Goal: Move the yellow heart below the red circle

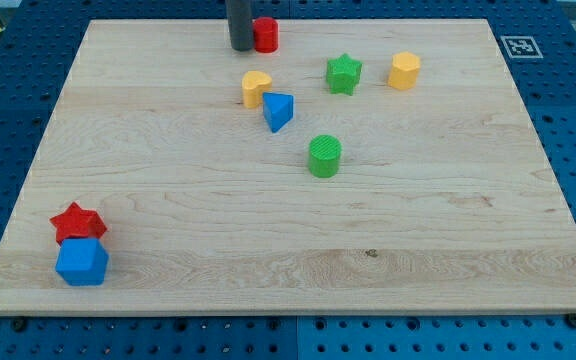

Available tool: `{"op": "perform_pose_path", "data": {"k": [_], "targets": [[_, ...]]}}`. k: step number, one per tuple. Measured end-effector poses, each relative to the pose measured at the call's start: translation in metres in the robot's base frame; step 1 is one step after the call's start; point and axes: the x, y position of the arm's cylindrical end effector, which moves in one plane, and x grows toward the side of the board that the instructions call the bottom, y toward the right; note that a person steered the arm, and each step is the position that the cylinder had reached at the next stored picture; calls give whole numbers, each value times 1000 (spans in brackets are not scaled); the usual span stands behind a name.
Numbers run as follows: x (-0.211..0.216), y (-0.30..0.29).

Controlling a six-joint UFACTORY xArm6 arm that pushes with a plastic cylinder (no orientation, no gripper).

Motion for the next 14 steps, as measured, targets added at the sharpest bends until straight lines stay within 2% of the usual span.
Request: {"op": "perform_pose_path", "data": {"k": [1,2,3,4,5,7,10,12,14], "targets": [[2,-4],[47,-38],[109,-43],[138,4],[138,23],[134,8],[87,9],[104,45],[95,45]]}}
